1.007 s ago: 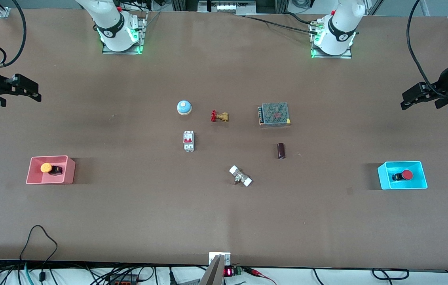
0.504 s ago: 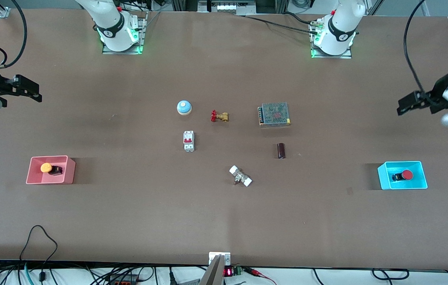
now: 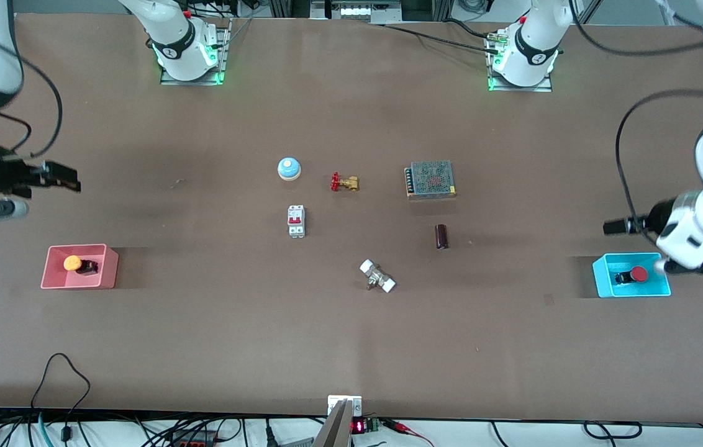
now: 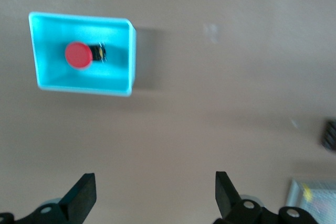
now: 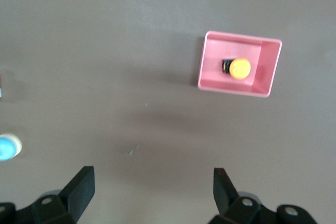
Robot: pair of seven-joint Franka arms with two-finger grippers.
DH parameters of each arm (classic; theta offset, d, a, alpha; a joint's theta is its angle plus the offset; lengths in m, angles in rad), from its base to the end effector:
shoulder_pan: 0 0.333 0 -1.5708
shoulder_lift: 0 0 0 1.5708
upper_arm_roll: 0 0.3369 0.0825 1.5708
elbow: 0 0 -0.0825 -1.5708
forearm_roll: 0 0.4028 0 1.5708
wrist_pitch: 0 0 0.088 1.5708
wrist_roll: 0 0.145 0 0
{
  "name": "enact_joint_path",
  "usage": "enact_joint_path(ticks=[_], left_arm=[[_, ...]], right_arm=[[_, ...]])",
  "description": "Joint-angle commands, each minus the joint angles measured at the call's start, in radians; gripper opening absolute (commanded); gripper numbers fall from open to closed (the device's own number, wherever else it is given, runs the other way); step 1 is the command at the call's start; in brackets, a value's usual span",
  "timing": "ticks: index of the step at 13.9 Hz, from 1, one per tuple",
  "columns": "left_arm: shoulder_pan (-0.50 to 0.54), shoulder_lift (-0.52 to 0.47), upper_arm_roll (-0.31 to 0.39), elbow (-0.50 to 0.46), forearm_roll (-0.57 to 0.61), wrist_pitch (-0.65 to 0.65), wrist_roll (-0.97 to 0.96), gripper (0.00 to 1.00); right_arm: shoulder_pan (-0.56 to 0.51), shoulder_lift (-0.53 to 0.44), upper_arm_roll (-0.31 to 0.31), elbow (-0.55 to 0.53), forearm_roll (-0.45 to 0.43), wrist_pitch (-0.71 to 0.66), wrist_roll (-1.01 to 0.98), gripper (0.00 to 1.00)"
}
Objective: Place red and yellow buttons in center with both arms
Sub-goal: 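Move the right gripper to the pink tray while the left gripper reaches the cyan tray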
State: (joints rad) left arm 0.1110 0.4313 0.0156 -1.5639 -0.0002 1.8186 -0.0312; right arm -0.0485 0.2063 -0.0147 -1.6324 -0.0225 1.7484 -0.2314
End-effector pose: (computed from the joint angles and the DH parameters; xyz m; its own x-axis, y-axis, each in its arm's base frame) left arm 0.6727 0.0845 0.3557 0.9722 0.1550 -0.1754 0.1553 -0.9878 -0.0118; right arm 0.6332 -0.0423 0.4665 0.9807 0.1716 -0.0935 0.1726 -0.9850 0.0034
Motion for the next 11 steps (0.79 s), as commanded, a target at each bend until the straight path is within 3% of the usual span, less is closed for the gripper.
enact_joint_path(ticks=[1,7,11], left_arm=[[0.071,0.095,-0.005,0.038,0.017,0.135,0.081,1.00],[0.154,0.208,-0.005,0.038,-0.007,0.300,0.201,1.00],[0.154,0.234,-0.005,0.007,-0.007,0.298,0.200,1.00]], right_arm=[[-0.069,0.039,0.006,-0.084,-0.004,0.196,-0.153,1.00],[-0.160,0.220,0.006,-0.093,-0.001,0.567,-0.301,1.00],[-0.157,0.283,0.006,-0.107,0.007,0.686,-0.286,1.00]])
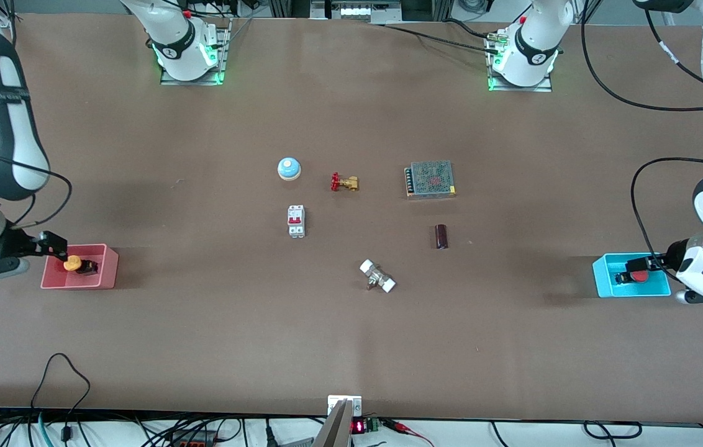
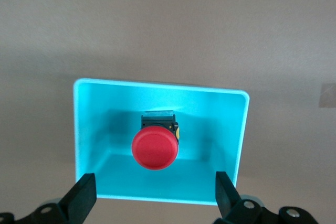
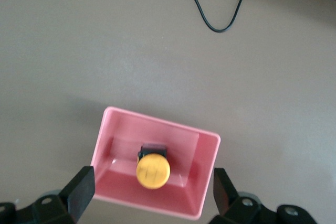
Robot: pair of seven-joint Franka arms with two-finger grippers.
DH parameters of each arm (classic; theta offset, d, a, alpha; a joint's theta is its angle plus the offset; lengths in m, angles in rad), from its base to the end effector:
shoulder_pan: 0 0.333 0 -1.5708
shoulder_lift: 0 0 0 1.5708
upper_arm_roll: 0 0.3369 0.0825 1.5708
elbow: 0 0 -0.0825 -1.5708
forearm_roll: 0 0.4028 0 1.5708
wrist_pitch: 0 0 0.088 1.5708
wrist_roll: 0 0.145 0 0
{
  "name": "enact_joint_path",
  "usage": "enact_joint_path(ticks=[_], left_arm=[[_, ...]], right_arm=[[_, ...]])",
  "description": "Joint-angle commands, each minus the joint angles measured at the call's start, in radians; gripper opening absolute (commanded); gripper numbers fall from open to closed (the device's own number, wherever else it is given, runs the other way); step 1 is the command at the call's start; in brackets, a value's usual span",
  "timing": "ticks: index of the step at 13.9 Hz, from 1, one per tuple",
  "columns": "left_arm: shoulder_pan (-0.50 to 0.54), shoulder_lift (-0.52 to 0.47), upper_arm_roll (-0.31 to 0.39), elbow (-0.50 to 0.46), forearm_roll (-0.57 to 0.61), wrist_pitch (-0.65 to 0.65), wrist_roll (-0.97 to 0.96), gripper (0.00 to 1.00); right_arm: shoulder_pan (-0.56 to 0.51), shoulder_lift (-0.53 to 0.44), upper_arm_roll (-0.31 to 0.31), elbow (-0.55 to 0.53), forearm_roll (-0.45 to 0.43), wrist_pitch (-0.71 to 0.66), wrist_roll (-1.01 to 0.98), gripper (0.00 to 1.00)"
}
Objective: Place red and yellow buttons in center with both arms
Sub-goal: 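Lower both grippers and close on the yellow and red buttons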
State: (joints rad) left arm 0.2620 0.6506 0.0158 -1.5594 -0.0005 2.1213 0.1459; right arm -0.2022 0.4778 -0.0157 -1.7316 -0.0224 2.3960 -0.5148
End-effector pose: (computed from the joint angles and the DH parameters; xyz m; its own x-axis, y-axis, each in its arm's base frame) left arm 0.6899 0.1954 0.2249 0.9877 0.1283 -0.0889 0.1292 -0.9916 0.0038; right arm 0.6973 -0.1542 0.2943 0.9377 0.3138 0.1489 0.2991 -0.9475 0.1132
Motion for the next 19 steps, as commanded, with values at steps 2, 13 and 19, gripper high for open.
enact_joint_path(ticks=[2,13,19], left_arm=[[0.002,0.038,-0.005,0.001,-0.006,-0.003,0.027,1.00],[0.016,0.072,-0.005,0.001,-0.007,0.091,0.072,1.00],[0.013,0.086,-0.004,0.001,-0.007,0.089,0.074,0.78]], right_arm=[[-0.002,0.025,0.006,-0.040,0.012,0.096,0.022,1.00],[-0.009,0.065,0.006,-0.092,0.013,0.155,0.009,1.00],[-0.022,0.088,0.006,-0.092,0.012,0.161,0.007,1.00]])
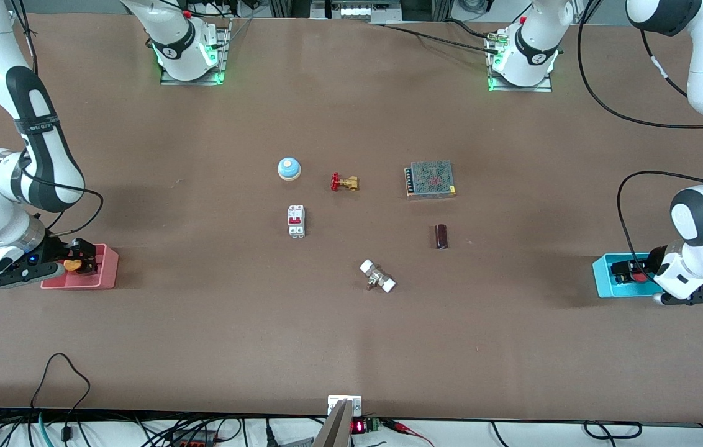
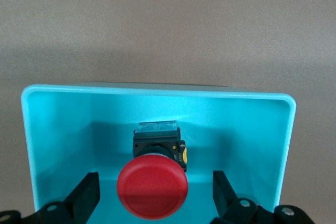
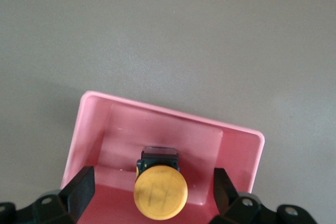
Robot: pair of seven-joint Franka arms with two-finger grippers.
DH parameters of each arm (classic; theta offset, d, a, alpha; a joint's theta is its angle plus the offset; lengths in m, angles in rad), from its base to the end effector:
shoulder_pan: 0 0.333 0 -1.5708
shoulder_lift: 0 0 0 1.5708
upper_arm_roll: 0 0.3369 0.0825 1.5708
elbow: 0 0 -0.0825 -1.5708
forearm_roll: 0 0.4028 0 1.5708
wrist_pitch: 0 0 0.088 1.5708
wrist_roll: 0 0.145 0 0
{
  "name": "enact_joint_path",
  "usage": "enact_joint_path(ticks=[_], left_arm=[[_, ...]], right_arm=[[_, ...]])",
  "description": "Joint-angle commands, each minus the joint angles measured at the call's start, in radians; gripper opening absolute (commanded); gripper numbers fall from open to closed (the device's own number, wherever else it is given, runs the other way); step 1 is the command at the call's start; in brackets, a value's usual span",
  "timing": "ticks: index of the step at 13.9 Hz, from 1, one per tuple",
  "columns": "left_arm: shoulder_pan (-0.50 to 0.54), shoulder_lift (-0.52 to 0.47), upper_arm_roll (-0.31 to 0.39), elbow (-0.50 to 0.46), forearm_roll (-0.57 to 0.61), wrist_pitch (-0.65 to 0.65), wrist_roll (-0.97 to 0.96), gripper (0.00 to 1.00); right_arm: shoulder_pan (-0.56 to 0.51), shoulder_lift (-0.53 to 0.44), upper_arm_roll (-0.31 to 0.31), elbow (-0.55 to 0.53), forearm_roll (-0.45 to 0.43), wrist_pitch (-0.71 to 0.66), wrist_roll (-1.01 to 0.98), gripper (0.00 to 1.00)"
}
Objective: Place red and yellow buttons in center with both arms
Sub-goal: 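Lower both grippers and close on the yellow and red buttons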
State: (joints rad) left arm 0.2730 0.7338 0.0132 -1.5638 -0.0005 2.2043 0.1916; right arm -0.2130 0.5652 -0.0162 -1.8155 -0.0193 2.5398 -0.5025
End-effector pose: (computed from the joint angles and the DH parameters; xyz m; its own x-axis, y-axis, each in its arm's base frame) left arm 0.6880 0.2014 0.1694 0.9915 0.0910 -0.0930 0.0922 -0.9957 0.0094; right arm 0.6794 -0.1580 0.2093 0.9481 0.2910 0.1281 0.2802 -0.9552 0.0955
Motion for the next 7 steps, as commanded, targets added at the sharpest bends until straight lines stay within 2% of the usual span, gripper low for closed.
enact_joint_path(ticks=[1,3,7], left_arm=[[0.002,0.003,-0.001,0.005,-0.007,0.006,0.029,0.71],[0.002,0.003,-0.001,0.005,-0.007,0.006,0.029,0.62],[-0.001,-0.002,-0.001,0.007,-0.007,0.009,0.031,0.57]], right_arm=[[-0.011,0.004,0.007,-0.008,0.009,0.017,-0.005,1.00],[-0.013,0.005,0.007,-0.008,0.009,0.017,-0.013,0.99],[-0.014,0.016,0.007,-0.008,0.009,0.017,-0.030,0.94]])
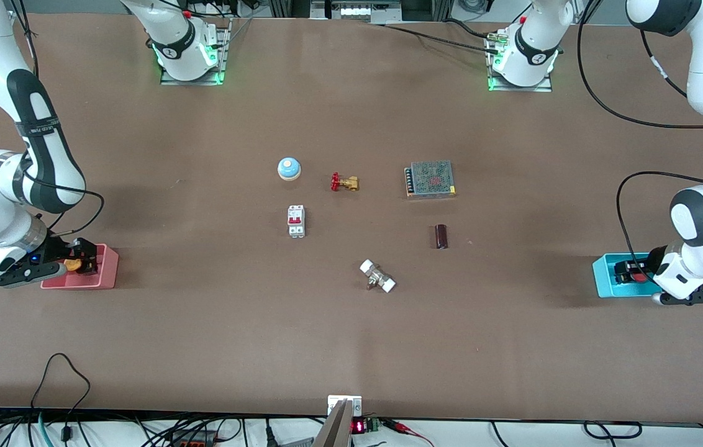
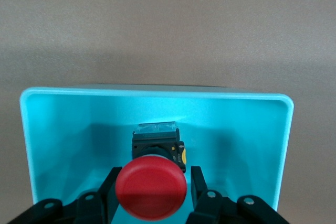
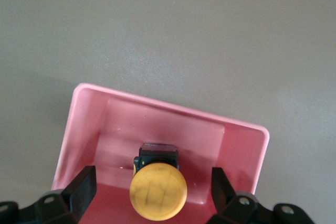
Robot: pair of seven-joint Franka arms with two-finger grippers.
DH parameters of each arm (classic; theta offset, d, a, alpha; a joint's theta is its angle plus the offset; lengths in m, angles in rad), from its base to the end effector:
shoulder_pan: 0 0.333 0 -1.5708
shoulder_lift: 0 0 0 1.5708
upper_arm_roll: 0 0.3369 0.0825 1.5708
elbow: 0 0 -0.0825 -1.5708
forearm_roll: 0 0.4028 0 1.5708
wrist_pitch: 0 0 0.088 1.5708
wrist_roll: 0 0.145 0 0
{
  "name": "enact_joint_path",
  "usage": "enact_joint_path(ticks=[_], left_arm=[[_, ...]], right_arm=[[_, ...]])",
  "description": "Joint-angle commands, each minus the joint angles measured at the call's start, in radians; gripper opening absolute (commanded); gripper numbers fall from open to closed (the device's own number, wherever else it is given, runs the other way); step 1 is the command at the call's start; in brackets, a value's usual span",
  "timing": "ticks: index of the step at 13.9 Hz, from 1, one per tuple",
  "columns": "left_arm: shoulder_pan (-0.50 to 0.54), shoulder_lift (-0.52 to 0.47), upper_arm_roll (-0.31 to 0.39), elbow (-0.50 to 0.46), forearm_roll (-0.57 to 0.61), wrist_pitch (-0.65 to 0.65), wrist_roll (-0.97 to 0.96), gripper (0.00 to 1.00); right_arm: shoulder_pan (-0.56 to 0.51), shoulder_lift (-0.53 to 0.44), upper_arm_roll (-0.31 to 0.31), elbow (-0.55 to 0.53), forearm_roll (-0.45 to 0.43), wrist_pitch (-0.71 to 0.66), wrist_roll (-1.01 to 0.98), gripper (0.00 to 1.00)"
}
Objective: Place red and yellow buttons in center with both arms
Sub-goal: 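Lower both grippers and close on the yellow and red buttons, then lift the yellow button with the right gripper while the left gripper lifts the red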
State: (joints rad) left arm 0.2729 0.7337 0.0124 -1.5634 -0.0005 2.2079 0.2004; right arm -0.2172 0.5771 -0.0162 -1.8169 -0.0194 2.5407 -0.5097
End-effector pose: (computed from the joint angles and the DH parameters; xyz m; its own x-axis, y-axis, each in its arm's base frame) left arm 0.6888 0.2010 0.1699 0.9927 0.0815 -0.0888 0.0827 -0.9965 0.0099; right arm 0.6768 -0.1604 0.2005 0.9488 0.2936 0.1167 0.2842 -0.9545 0.0904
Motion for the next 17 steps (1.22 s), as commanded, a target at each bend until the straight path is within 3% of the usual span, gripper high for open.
enact_joint_path(ticks=[1,5,11,13,17], left_arm=[[-0.003,-0.002,0.000,0.008,-0.007,0.006,0.022,0.57],[-0.003,-0.005,0.000,0.011,-0.010,0.007,0.022,0.49],[-0.006,-0.008,0.000,0.013,-0.027,0.007,0.022,0.26],[-0.006,-0.025,0.000,0.013,-0.026,0.007,0.022,0.24],[-0.008,-0.204,-0.002,-0.035,-0.013,-0.066,0.019,0.21]], right_arm=[[-0.010,0.004,0.007,-0.007,0.009,0.016,-0.024,0.89],[-0.010,0.007,0.007,-0.005,0.009,0.016,-0.047,0.63],[-0.010,0.007,0.007,-0.004,0.004,0.016,-0.056,0.42],[-0.010,0.007,0.007,-0.001,0.006,0.016,-0.078,0.35],[-0.008,0.001,0.007,0.002,0.006,0.015,-0.085,0.29]])
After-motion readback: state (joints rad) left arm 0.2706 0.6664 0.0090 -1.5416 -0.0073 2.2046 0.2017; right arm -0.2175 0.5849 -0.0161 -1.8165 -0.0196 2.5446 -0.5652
